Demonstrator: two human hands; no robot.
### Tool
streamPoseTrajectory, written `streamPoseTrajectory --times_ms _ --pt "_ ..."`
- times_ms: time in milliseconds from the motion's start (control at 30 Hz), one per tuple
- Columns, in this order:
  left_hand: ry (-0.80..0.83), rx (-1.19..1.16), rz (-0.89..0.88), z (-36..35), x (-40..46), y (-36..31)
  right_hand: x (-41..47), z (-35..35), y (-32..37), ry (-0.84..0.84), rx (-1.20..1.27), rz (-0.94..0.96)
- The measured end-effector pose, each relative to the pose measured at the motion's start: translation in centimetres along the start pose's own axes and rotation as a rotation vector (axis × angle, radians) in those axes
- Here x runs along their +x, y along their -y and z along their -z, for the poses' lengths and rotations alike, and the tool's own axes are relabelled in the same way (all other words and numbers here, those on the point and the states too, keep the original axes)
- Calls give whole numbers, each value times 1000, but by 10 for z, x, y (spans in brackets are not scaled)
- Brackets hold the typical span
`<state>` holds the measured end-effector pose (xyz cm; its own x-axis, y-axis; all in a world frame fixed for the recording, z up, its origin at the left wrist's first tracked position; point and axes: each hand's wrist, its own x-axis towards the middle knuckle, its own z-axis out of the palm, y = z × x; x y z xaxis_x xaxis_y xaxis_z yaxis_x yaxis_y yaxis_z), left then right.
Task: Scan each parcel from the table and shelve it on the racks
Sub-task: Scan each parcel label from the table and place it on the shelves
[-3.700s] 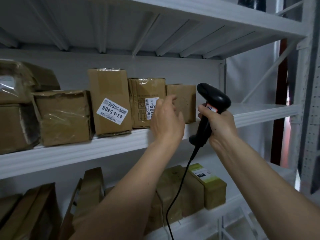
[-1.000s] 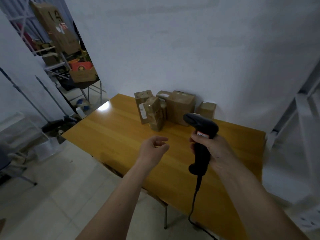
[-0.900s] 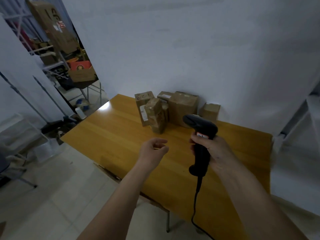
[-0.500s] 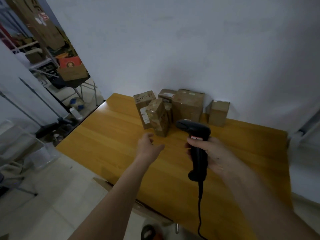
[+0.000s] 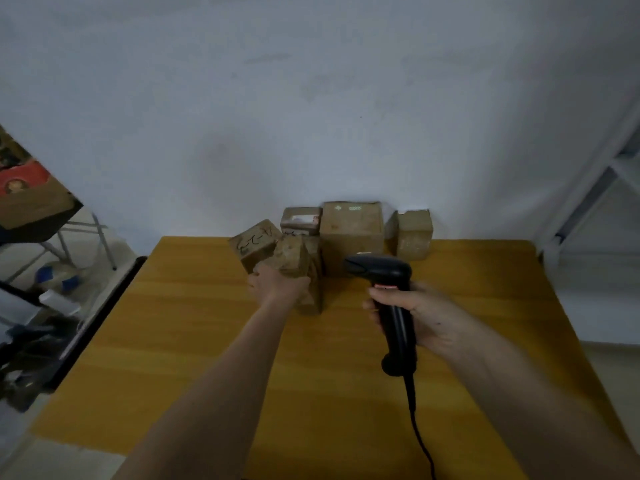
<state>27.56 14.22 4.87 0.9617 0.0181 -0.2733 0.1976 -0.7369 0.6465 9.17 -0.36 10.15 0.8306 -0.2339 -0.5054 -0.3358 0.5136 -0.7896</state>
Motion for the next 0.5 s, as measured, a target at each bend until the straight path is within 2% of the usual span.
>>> streamPoseTrajectory --times_ms 333,400,500 --pt "89 -12 -17 -18 57 4 15 -18 -28 -163 78 23" --pt "109 -16 -67 -21 52 9 15 -20 -31 -186 92 25" --pt "240 -14 -213 -31 37 12 15 -19 -33 -228 110 46"
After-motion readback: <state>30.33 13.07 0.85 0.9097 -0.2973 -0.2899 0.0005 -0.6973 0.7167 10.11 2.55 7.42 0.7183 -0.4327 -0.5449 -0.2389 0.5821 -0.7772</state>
